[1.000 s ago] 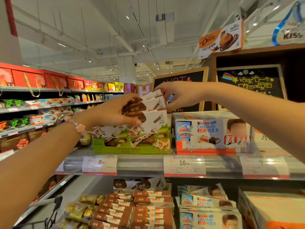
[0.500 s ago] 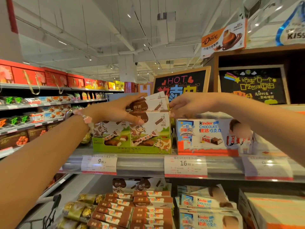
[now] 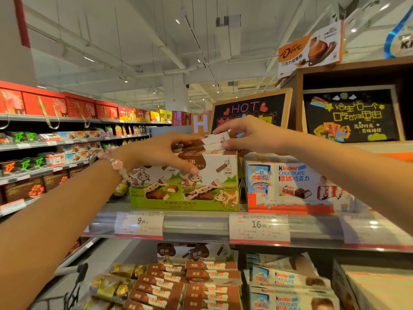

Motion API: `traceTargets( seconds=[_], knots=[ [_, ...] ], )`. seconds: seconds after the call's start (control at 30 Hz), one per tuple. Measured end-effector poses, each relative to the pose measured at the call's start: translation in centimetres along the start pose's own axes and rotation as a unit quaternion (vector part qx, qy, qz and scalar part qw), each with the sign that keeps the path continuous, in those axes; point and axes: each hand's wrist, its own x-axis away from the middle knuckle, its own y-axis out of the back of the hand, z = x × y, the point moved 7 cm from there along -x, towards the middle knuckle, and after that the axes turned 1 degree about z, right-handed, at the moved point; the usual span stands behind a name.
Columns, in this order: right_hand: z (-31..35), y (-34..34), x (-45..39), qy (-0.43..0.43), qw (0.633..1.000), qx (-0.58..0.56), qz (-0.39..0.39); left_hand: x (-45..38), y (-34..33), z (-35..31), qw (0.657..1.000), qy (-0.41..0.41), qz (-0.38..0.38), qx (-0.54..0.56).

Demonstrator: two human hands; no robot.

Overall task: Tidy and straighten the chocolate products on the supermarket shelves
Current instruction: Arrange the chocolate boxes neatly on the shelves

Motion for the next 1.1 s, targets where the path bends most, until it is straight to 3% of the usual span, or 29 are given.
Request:
traceTargets(
  seconds=[0.17,0.3,0.43,0.63,0.8,0.97,1.1],
  knots=[
    [0.6,0.1,0.3,0.041,0.996,0.045,-0.072,-0.3,0.3,0.4,1.000,-0.007,-0.016,0.016],
    [-0.4,-0.5,0.2,-0.029,0.999,-0.034,-0.015,-0.5,0.4,0.5,1.000,-0.012,-0.022,0.009],
    [0.1,-1.1,-0.1,-0.014,0.998,0.063,-0.001,-0.4,0.8,0.6,0.999,-0.017,-0.040,0.010],
    [0.3,-0.4,-0.1,-0.012,0.995,0.097,0.032,0.1,0.7,0.1,0.998,-0.023,-0.060,0.002],
    [0.4,1.7,-0.9,-0.015,0.994,0.078,-0.069,0.0,0.3,0.0,0.997,-0.019,-0.054,-0.043],
    [-1.3,0.1,-2.2,-0.082,0.988,0.124,-0.033,-0.2,0.5,0.3,0.992,0.030,-0.048,-0.110],
    [-1.5,0.6,-2.1,-0.090,0.992,-0.007,-0.083,-0.4,0.0,0.7,0.995,0.056,0.000,-0.079]
  ],
)
